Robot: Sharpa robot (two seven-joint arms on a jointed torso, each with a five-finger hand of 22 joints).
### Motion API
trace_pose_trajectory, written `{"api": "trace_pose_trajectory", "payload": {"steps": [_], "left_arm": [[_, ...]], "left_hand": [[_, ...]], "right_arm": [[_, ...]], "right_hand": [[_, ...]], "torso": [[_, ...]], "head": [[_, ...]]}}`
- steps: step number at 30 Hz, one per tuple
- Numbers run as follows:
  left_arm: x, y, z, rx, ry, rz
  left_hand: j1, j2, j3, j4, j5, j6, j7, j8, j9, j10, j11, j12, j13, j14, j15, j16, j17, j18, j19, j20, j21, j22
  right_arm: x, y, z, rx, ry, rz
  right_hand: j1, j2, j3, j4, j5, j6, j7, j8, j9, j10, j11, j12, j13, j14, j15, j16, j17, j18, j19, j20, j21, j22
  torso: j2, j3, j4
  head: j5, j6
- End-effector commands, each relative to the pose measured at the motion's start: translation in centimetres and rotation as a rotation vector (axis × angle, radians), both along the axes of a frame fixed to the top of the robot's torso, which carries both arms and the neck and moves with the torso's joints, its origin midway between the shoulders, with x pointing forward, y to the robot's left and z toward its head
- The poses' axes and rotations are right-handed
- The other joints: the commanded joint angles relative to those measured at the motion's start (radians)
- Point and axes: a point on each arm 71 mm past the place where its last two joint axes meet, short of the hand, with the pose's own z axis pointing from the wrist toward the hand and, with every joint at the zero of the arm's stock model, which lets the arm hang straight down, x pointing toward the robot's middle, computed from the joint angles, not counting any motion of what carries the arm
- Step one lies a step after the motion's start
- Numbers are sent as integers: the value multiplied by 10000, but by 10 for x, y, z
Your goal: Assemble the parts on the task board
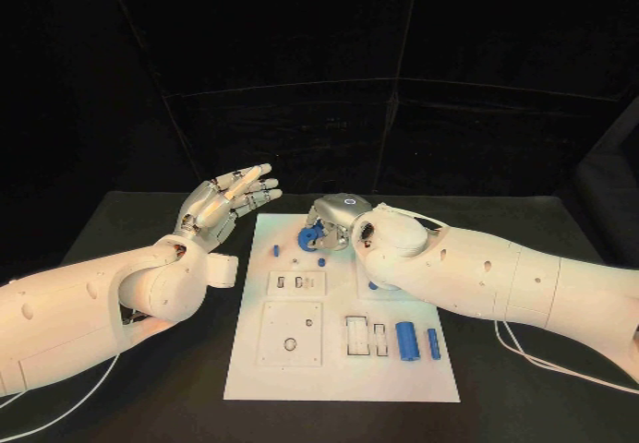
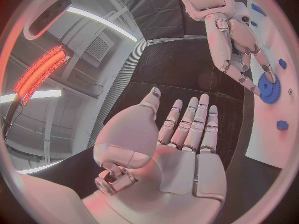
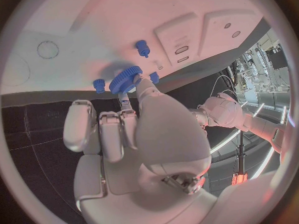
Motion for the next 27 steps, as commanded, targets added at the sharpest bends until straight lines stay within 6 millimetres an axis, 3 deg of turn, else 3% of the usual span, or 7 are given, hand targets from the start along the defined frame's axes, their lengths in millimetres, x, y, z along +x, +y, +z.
{"api": "trace_pose_trajectory", "payload": {"steps": [1,14,21,23,24,25,27], "left_arm": [[0,-1,2,-55,-100,-153],[0,-1,1,-44,-62,-175],[1,-1,1,-39,-54,-175],[1,-1,1,-38,-51,-176],[1,-1,1,-37,-49,-176],[1,-1,1,-36,-48,-175],[1,-1,1,-33,-41,-175]], "left_hand": [[-124,14,60,-12,1,-91,1148,-49,-11,-61,-34,-45,-10,-39,-9,-72,-16,56,75,-3,43,12],[-126,14,60,-11,1,-94,1148,-50,-11,-62,-34,-47,-10,-39,-9,-74,-16,56,77,-3,44,12],[-126,14,60,-11,1,-94,1148,-50,-11,-62,-34,-47,-10,-39,-9,-74,-16,56,77,-3,44,12],[-126,14,60,-11,1,-94,1148,-50,-11,-62,-34,-47,-10,-39,-9,-74,-16,56,77,-3,44,12],[-126,14,60,-11,1,-94,1148,-50,-11,-62,-34,-47,-10,-39,-9,-74,-16,56,77,-3,44,12],[-126,14,60,-11,1,-94,1148,-50,-11,-62,-34,-47,-10,-39,-9,-74,-16,56,77,-3,44,12],[-126,14,60,-11,1,-94,1148,-50,-11,-62,-34,-47,-10,-39,-9,-74,-16,56,77,-3,44,12]], "right_arm": [[3,-6,-3,-174,-85,-454],[4,-14,-1,-73,-379,-827],[4,-16,-1,-127,-259,-745],[4,-16,-2,-117,-151,-714],[4,-16,-2,-111,-78,-699],[4,-16,-3,-108,-41,-692],[4,-16,-3,-81,84,-679]], "right_hand": [[-82,-30,68,-18,-52,8,-25,-62,4,244,23,-59,1466,855,-11,-21,1720,-75,36,44,16,-10],[-147,-95,116,-29,-68,-79,5,-121,4,222,50,-95,1440,855,12,-23,1719,-75,35,64,14,-8],[-375,-278,122,6,-127,-139,28,-160,20,216,81,-112,1436,852,44,-28,1709,-73,29,100,5,-16],[-656,-476,0,106,-293,-185,29,-179,23,219,92,-114,1438,853,58,-27,1712,-75,33,115,7,-6],[-1052,-709,-236,313,-732,-418,59,-264,-6,205,125,-141,1415,855,80,-23,1722,-82,44,128,16,19],[-1297,-857,-405,484,-882,-677,112,-263,-25,194,168,-160,1400,856,112,-20,1727,-85,45,148,17,25],[-1741,-1032,-870,1021,-733,-1192,233,-262,-10,177,290,-181,1386,859,208,-14,1740,-89,41,233,18,29]], "torso": [[1,5,-10],[-5,-1,0],[-2,0,-16],[-3,-4,-14],[-3,-6,-15],[-3,-6,-18],[0,-5,-19]], "head": [[-4,-8],[-22,-34],[-23,-59],[-32,-56],[-36,-57],[-38,-56],[-44,-51]]}}
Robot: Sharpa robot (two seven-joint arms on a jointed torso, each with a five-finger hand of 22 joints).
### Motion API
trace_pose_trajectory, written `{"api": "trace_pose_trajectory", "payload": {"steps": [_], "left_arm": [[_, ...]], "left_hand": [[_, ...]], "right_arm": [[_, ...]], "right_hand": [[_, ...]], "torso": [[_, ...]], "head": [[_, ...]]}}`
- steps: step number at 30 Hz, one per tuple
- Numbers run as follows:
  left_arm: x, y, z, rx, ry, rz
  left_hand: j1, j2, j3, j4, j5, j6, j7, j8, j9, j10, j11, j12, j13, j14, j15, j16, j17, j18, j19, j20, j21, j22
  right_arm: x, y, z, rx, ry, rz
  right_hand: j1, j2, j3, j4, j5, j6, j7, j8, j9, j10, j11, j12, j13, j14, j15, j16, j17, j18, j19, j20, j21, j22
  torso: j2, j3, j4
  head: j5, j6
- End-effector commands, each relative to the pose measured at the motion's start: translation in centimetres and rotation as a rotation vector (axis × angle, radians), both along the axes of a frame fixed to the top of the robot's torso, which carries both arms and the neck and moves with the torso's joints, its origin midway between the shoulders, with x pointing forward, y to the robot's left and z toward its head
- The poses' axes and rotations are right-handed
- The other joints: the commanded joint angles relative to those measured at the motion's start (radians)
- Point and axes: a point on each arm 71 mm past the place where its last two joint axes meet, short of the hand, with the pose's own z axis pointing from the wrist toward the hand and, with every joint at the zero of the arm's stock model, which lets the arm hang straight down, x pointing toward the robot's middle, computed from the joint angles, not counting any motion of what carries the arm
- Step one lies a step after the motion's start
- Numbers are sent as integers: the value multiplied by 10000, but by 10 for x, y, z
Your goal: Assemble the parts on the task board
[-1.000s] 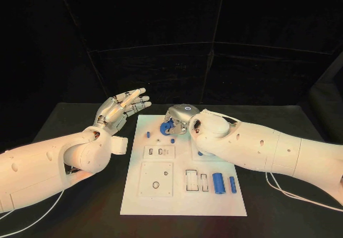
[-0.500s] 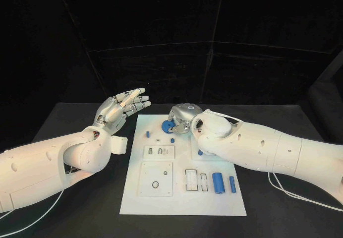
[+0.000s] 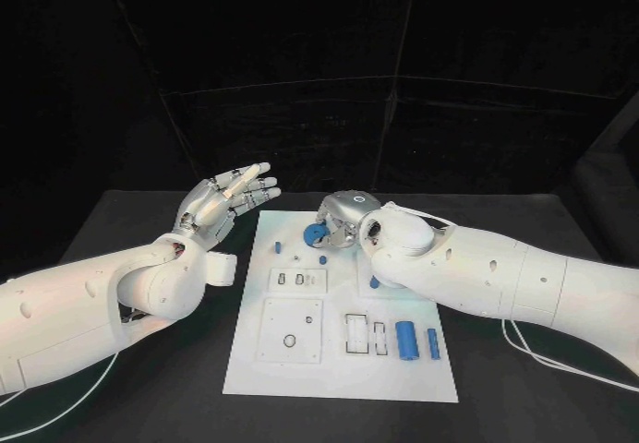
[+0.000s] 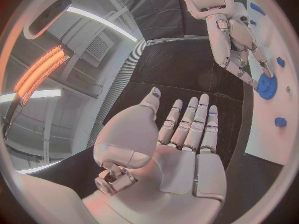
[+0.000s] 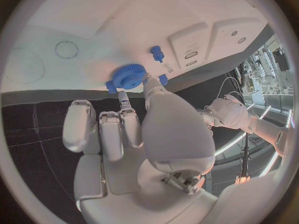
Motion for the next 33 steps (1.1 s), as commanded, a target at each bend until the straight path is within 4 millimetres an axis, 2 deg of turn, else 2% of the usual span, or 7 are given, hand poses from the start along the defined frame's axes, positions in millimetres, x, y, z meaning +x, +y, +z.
{"api": "trace_pose_trajectory", "payload": {"steps": [1,6,14,23,26,29,33], "left_arm": [[0,-1,2,-44,-83,-148],[0,-1,1,-37,-72,-148],[0,-1,1,-33,-63,-148],[0,3,2,1,-68,-50],[1,5,1,17,-75,-5],[2,6,1,25,-85,11],[4,6,0,41,-118,-34]], "left_hand": [[-88,-23,60,-11,1,-59,1113,-50,-11,-62,-34,-46,-10,-39,-8,-35,-16,56,77,-3,44,12],[-97,-24,59,-9,1,-76,1113,-55,-13,-67,-33,-52,-11,-41,-7,-46,-18,53,83,-3,45,9],[-97,-24,59,-9,1,-76,1113,-55,-13,-67,-33,-52,-11,-41,-7,-46,-18,53,83,-3,45,9],[-101,-25,59,-10,1,-77,1113,-57,-13,-70,-32,-55,-11,-43,-5,-52,-19,51,97,-4,49,9],[-101,-25,59,-10,1,-47,1112,-51,-10,-70,-32,-56,-11,-43,-5,-53,-19,51,121,-4,57,13],[-83,-18,79,-36,4,104,1106,-7,7,-9,-46,-32,-4,33,-20,-39,-9,66,351,-10,143,44],[-35,25,152,-102,3,990,1054,272,85,453,-147,112,11,534,-168,82,44,214,1603,-23,659,237]], "right_arm": [[0,1,-1,45,292,47],[1,0,-3,86,619,26],[2,-3,-2,462,537,-82],[-12,-35,17,2646,-416,695],[-20,-61,20,3438,55,857],[-25,-95,19,4148,972,599],[-24,-135,17,4560,1483,150]], "right_hand": [[-583,-12,-616,673,441,-374,105,-28,4,205,122,-32,1391,860,131,-7,1755,-85,10,122,23,20],[-1199,481,-1227,809,684,-109,64,51,54,221,101,10,1436,870,130,18,1806,-83,18,151,46,53],[-1437,727,-1501,797,839,-51,51,30,45,239,90,40,1469,874,120,28,1827,-86,22,140,59,69],[-81,1139,-1379,202,1616,106,-1,30,44,300,34,121,1550,875,72,36,1837,-108,87,99,127,195],[606,1261,-1194,-222,1155,155,-12,27,42,227,18,0,1459,853,54,-4,1745,-95,35,90,90,113],[1015,1111,-1163,-566,858,277,-37,67,56,196,-4,-53,1424,840,39,-31,1687,-81,-13,85,53,44],[1294,923,-1199,-850,773,386,-66,102,62,136,-32,-152,1350,817,18,-77,1589,-61,-80,71,-4,-64]], "torso": [[3,0,1],[-2,-5,17],[-1,-2,3],[-31,4,-47],[-90,5,-121],[-172,20,-231],[-257,44,-360]], "head": [[-24,3],[-32,-3],[-32,19],[-129,169],[-173,193],[-231,234],[-281,260]]}}
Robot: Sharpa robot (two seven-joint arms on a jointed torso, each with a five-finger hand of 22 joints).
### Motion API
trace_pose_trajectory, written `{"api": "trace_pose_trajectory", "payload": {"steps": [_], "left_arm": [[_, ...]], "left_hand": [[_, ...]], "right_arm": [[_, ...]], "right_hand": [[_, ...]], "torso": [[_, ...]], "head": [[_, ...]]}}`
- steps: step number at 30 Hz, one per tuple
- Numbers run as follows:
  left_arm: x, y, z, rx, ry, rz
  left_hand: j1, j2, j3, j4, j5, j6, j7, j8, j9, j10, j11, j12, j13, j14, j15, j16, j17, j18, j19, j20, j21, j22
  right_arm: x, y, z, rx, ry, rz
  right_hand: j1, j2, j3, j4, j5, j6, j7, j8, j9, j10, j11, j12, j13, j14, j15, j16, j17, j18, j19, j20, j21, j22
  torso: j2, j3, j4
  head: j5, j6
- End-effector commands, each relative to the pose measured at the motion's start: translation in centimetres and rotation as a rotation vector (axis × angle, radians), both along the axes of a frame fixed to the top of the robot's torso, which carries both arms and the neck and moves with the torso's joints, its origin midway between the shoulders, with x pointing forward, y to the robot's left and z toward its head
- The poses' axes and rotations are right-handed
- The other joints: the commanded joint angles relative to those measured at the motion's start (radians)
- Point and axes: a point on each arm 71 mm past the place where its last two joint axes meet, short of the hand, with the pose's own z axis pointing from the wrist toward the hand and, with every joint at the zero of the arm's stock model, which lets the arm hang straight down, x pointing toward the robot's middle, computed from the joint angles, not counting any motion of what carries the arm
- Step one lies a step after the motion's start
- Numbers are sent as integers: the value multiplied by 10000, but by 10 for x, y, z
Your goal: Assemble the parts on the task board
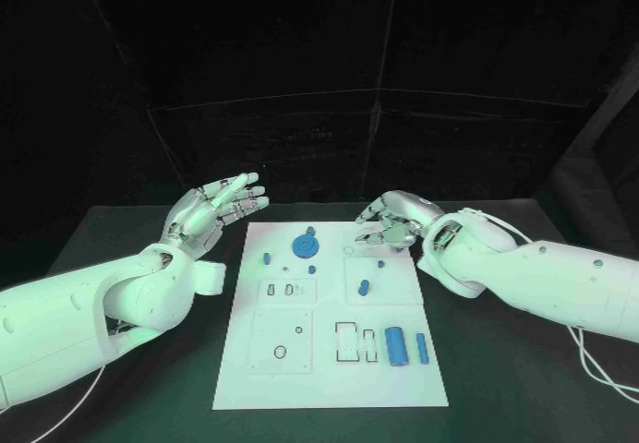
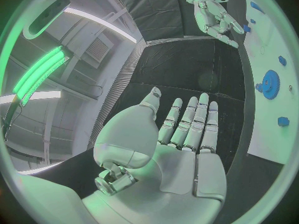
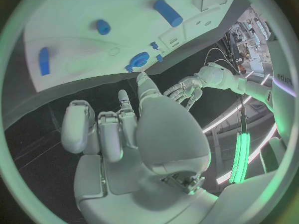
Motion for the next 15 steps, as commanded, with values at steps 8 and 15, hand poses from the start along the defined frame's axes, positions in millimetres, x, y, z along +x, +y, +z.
{"api": "trace_pose_trajectory", "payload": {"steps": [8,15], "left_arm": [[4,-4,-3,6,-177,-409],[5,-5,-7,41,-108,-449]], "left_hand": [[-4,111,177,-50,2,1396,745,348,27,1445,-367,35,-2,1471,-417,-22,18,549,1574,-24,625,122],[12,107,197,-67,1,1492,717,316,17,1591,-396,-53,-3,1608,-443,-112,-3,565,1649,-29,623,90]], "right_arm": [[4,-72,-1,1542,597,-463],[5,-97,-11,1406,691,-879]], "right_hand": [[269,-239,-167,-314,188,-12,-8,-24,-22,69,-67,-190,1272,831,-75,-97,1560,-49,-103,-25,-118,-119],[239,-274,-255,-336,210,-193,29,-86,-46,42,-38,-236,1238,833,-56,-97,1566,-44,-122,-19,-138,-152]], "torso": [[-204,161,-292],[-242,267,-359]], "head": [[-219,26],[-284,-1]]}}
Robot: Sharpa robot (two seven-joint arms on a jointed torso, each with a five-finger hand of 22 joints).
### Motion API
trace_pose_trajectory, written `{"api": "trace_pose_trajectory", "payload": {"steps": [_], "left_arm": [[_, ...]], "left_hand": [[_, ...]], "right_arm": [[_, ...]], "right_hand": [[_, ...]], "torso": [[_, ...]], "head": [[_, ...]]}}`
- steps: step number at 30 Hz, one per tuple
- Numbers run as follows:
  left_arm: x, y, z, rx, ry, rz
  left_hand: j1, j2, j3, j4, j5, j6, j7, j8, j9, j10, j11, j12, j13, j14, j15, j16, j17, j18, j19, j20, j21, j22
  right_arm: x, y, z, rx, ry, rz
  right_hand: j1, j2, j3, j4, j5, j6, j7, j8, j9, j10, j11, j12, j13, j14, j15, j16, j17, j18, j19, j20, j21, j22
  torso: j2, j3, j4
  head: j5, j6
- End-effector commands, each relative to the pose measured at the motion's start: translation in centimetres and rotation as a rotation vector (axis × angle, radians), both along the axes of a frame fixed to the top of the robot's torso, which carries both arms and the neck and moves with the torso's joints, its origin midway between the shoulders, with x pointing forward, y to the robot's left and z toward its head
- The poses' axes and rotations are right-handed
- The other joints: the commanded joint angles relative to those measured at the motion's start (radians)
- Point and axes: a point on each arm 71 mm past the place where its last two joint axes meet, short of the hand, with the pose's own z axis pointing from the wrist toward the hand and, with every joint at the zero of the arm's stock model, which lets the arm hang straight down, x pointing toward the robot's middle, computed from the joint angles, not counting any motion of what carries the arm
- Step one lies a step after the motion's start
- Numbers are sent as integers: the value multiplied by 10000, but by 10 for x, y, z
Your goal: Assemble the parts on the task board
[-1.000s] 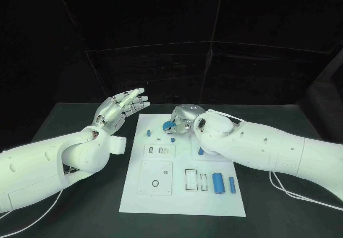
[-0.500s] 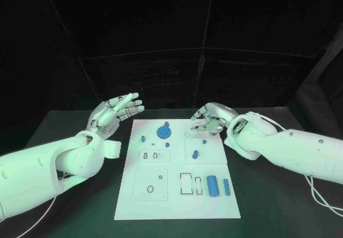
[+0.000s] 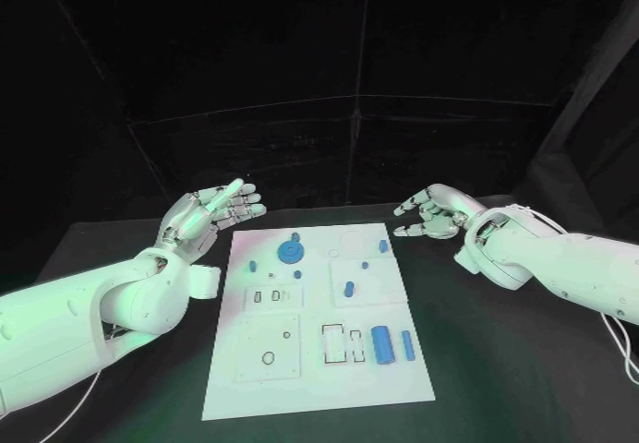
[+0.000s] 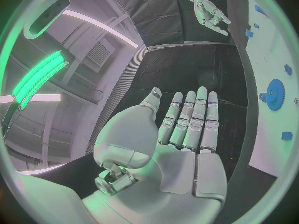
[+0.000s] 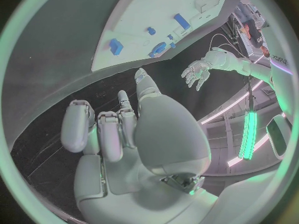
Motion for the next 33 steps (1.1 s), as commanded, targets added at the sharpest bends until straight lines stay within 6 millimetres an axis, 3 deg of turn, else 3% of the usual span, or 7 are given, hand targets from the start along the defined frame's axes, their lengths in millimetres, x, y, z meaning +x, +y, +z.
{"api": "trace_pose_trajectory", "payload": {"steps": [1,3,7,9,12,24,33], "left_arm": [[0,-2,0,-25,-96,-277],[0,-3,-1,-20,-80,-278],[0,-3,-3,-10,-56,-266],[0,-3,-3,-8,-44,-264],[1,-3,-4,-3,-30,-258],[1,-3,-7,14,11,-237],[1,-3,-7,18,48,-264]], "left_hand": [[12,104,58,12,0,64,397,22,-11,83,-17,-67,-3,86,-11,-65,-13,175,84,2,52,-15],[16,92,58,5,0,57,405,-3,-18,84,-11,-108,-7,86,-5,-107,-24,173,87,3,42,-28],[22,82,63,-8,1,44,422,-49,-25,76,5,-187,-12,68,11,-196,-44,163,78,7,13,-56],[24,80,66,-12,1,42,427,-65,-26,73,11,-215,-12,60,17,-229,-50,159,71,9,1,-68],[24,73,67,-18,1,34,437,-91,-28,66,22,-261,-13,47,28,-280,-57,151,54,11,-23,-88],[19,66,69,-23,0,15,457,-140,-30,53,41,-343,-14,25,46,-374,-66,139,25,15,-64,-124],[-1,49,58,-19,-1,-9,477,-179,-32,37,57,-400,-14,12,60,-437,-69,131,12,17,-87,-146]], "right_arm": [[-1,-1,-6,323,130,308],[-2,-2,-14,306,270,279],[-1,-1,-28,277,506,242],[0,1,-32,268,584,242],[2,3,-37,245,650,260],[7,13,-43,210,651,330],[13,21,-49,-142,951,430]], "right_hand": [[26,-62,-68,-10,40,-82,1,-22,-15,52,-23,-48,1233,833,-54,-47,1569,-45,-85,19,-67,-8],[29,-63,-70,-13,41,-89,3,-23,-15,50,-22,-52,1231,834,-53,-46,1572,-44,-87,19,-69,-12],[73,-43,-67,-45,58,-130,11,-23,-15,46,-15,-58,1227,835,-46,-44,1578,-43,-89,21,-72,-15],[109,-23,-61,-72,70,-151,16,-19,-13,46,-11,-57,1229,838,-42,-41,1587,-44,-88,24,-72,-12],[143,-1,-53,-97,86,-163,18,-13,-10,48,-9,-53,1233,839,-40,-38,1594,-44,-89,26,-73,-14],[307,243,47,-227,81,-91,13,55,18,95,-15,20,1294,862,-40,2,1690,-55,-49,29,-44,54],[530,496,274,-466,-239,141,-12,126,34,132,-43,73,1339,871,-64,21,1732,-63,-20,10,-19,101]], "torso": [[-33,82,-67],[-29,97,-73],[-14,83,-71],[-11,57,-48],[-14,57,-34],[-24,53,-40],[-20,34,-40]], "head": [[-5,0],[6,-12],[28,-44],[3,-70],[-17,-79],[18,-135],[0,-153]]}}
